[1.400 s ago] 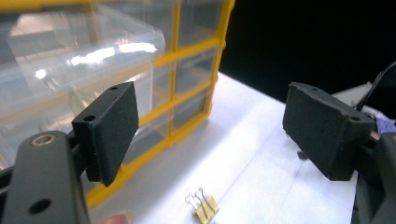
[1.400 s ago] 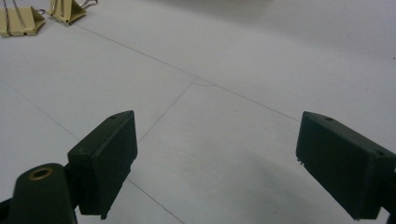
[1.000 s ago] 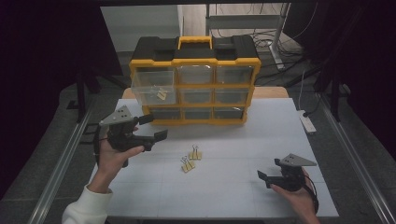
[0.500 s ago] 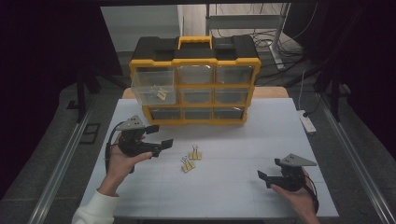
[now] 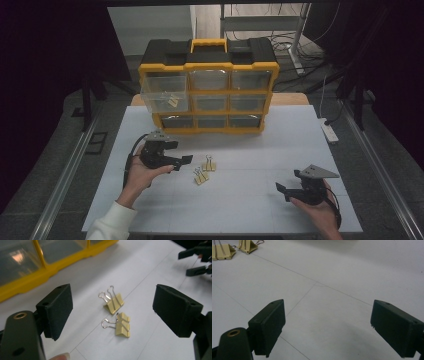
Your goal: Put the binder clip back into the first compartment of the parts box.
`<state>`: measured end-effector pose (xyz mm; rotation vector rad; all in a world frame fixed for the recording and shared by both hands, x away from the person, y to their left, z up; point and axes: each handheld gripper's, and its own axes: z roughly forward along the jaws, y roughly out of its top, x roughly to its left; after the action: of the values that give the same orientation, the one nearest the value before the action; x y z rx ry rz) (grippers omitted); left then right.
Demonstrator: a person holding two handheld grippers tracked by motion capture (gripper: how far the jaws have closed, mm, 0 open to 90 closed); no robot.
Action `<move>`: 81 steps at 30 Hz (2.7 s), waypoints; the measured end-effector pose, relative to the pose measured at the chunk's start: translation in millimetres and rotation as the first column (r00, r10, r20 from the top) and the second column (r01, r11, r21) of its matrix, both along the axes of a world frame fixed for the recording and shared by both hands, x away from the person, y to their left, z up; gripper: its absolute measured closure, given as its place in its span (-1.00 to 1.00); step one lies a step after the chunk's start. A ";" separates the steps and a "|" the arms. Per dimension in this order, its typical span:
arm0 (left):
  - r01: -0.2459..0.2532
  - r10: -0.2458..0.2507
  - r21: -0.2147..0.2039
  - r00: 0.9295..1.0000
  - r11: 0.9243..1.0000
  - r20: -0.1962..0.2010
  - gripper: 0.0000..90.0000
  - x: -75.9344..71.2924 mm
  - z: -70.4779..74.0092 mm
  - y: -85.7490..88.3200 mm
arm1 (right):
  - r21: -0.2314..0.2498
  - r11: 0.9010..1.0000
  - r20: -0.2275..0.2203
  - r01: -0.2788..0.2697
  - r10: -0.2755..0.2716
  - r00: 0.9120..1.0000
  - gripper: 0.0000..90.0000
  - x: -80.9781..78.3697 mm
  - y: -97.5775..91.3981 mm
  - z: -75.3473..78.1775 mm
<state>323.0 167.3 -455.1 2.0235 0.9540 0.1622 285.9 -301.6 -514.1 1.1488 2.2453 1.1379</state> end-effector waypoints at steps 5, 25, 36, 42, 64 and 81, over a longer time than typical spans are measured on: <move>0.013 -0.012 0.024 0.999 1.000 -0.044 -0.62 6.1 -13.7 -6.1 | 0.001 1.000 -0.002 -0.002 0.002 1.000 -0.71 0.5 0.0 -0.5; 0.134 -0.114 0.103 0.978 0.986 -0.176 -0.30 16.2 -50.1 -40.6 | -0.001 1.000 -0.003 -0.003 0.003 1.000 -0.71 0.4 -0.2 -0.6; 0.164 -0.156 0.024 0.965 0.986 -0.210 0.90 15.4 -51.6 -36.5 | -0.003 1.000 -0.002 -0.004 0.004 1.000 -0.71 0.2 -0.1 -0.4; 0.191 -0.186 0.004 0.959 0.982 -0.213 0.98 12.6 -49.4 -37.1 | -0.004 1.000 -0.003 -0.004 0.004 1.000 -0.71 0.2 0.0 -0.5; 0.120 -0.116 -0.182 0.993 0.976 0.032 0.98 -21.5 15.4 -10.8 | -0.003 1.000 -0.002 -0.001 0.001 1.000 -0.71 0.3 -0.8 -0.5; 0.054 -0.013 -0.271 0.988 0.961 0.151 0.98 -36.3 49.5 10.3 | -0.005 1.000 0.000 0.000 0.000 1.000 -0.71 0.5 -1.1 -0.5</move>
<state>286.7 177.6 -405.6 1.7454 0.8012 0.1508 286.4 -302.6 -514.6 1.1466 2.2472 1.1323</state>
